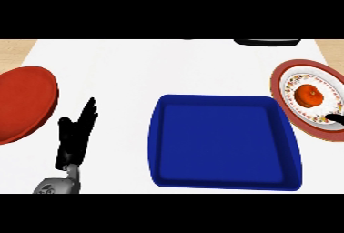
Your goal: Pick the squash from the tray and place it in the plate
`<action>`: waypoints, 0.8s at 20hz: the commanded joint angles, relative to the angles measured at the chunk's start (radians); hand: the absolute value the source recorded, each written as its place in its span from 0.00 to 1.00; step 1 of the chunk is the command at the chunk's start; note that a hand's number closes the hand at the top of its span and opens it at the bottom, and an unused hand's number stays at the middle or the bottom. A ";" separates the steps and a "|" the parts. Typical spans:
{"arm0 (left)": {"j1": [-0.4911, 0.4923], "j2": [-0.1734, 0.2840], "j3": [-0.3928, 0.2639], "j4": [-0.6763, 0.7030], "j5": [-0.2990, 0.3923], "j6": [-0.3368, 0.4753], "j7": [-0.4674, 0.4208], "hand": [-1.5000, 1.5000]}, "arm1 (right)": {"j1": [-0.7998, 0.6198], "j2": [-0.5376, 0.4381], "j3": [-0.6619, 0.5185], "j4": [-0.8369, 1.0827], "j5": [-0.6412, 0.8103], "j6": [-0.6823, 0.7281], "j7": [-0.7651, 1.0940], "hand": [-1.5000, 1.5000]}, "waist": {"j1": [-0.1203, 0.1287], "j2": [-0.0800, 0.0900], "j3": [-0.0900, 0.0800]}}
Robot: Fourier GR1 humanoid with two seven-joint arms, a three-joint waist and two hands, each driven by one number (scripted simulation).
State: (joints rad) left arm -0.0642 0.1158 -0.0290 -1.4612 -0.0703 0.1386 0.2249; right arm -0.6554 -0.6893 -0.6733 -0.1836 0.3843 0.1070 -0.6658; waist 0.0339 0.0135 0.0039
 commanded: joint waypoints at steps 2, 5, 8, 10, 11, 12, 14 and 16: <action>0.015 0.018 0.008 -0.046 0.019 -0.030 0.020 0.50 | 0.039 -0.029 0.000 0.006 -0.003 -0.031 -0.030 0.00 | 0.005 0.001 0.001; -0.034 -0.039 -0.032 0.032 -0.056 0.044 -0.006 0.50 | 0.011 -0.040 -0.003 0.019 -0.011 -0.020 0.006 0.00 | 0.002 0.005 0.002; -0.005 0.007 0.023 0.040 0.016 -0.028 -0.036 0.50 | 0.054 -0.020 0.000 0.027 -0.012 -0.049 -0.023 0.00 | 0.004 0.004 0.001; 0.007 -0.033 -0.015 -0.011 -0.028 0.029 0.013 0.50 | 0.078 -0.050 -0.003 0.014 -0.024 -0.030 -0.027 0.00 | -0.007 -0.002 0.000; 0.053 -0.011 -0.025 -0.038 -0.019 -0.008 -0.001 0.50 | 0.073 -0.076 0.004 0.020 -0.008 -0.034 -0.027 0.00 | 0.011 0.003 0.003; 0.032 0.002 0.013 0.007 -0.007 -0.009 -0.037 0.50 | 0.095 -0.065 -0.015 0.024 -0.033 -0.029 -0.040 0.00 | -0.002 0.000 0.001; 0.008 0.006 0.031 0.009 0.021 -0.025 -0.018 0.50 | 0.107 -0.087 -0.020 0.031 -0.035 -0.026 -0.044 0.00 | 0.003 0.004 0.002; 0.006 -0.024 -0.017 -0.030 -0.011 -0.003 0.025 0.50 | 0.113 -0.104 -0.026 0.034 -0.039 -0.030 -0.039 0.00 | 0.007 0.005 0.004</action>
State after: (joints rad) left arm -0.0525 0.1126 -0.0224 -1.4666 -0.0720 0.1273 0.2224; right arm -0.5685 -0.7658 -0.6854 -0.1583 0.3573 0.0749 -0.6941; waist 0.0365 0.0162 0.0058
